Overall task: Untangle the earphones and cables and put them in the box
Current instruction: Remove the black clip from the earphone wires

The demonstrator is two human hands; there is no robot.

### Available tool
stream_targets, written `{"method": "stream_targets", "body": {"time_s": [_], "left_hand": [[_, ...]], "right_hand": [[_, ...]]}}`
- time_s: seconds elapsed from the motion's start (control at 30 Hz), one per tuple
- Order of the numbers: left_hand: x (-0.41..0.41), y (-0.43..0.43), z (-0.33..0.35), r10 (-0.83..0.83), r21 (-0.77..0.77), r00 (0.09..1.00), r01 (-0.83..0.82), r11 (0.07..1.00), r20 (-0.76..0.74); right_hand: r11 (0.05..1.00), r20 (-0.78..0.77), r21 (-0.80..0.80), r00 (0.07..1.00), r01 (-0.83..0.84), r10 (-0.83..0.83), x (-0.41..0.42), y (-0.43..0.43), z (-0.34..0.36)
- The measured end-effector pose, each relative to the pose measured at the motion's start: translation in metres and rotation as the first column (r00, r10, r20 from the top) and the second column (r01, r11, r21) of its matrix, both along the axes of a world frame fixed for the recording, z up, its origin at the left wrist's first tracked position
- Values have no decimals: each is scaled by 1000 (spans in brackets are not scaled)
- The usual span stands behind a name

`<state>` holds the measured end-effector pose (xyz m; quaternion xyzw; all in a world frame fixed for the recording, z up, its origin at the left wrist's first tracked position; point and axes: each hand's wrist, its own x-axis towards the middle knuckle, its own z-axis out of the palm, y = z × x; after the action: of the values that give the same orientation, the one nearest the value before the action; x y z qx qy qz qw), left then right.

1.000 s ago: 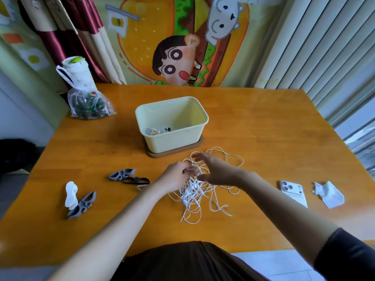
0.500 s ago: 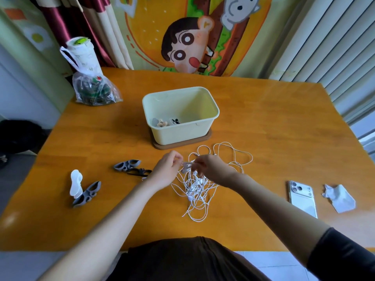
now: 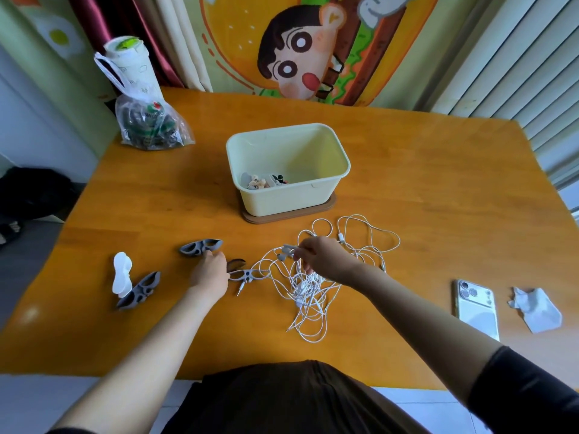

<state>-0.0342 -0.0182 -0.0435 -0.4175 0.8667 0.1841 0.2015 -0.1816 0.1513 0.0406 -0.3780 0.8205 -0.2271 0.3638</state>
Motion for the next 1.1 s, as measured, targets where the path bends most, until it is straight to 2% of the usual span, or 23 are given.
{"method": "stream_targets", "body": {"time_s": [0.1, 0.17, 0.37, 0.5, 0.6, 0.7, 0.77, 0.87, 1.0, 1.1], "left_hand": [[2, -3, 4, -45, -65, 994, 52, 997, 98], [5, -3, 3, -43, -75, 994, 50, 996, 97], [1, 5, 21, 20, 3, 998, -20, 1000, -60], [-18, 12, 44, 63, 78, 960, -43, 996, -274], [-35, 25, 62, 166, 269, 890, -52, 962, -424], [-49, 47, 80, 409, 611, 764, -25, 791, -499], [-54, 59, 91, 492, 717, 695, 48, 696, -524], [-57, 72, 104, 446, 681, 665, 129, 721, -598], [-55, 80, 111, 401, 620, 638, 157, 769, -658], [-54, 83, 114, 434, 638, 618, 146, 756, -656]], "right_hand": [[1000, 0, 0, 1000, -8, 8, 2, -1, 1], [1000, 0, 5, 1000, -7, 7, 3, -1, 1], [997, -65, 31, 996, 66, -63, -2, 3, -4], [990, -152, -37, 978, 139, -143, -14, 4, 9], [935, -149, -269, 949, 230, -276, -13, 0, 32], [879, -93, -407, 946, 249, -311, -1, -3, 50], [896, -115, -392, 955, 208, -272, 8, -2, 49], [912, -110, -347, 956, 219, -271, 13, 3, 37], [905, -106, -328, 942, 270, -319, 10, 7, 37], [917, -151, -292, 934, 270, -323, 5, 9, 40]]}}
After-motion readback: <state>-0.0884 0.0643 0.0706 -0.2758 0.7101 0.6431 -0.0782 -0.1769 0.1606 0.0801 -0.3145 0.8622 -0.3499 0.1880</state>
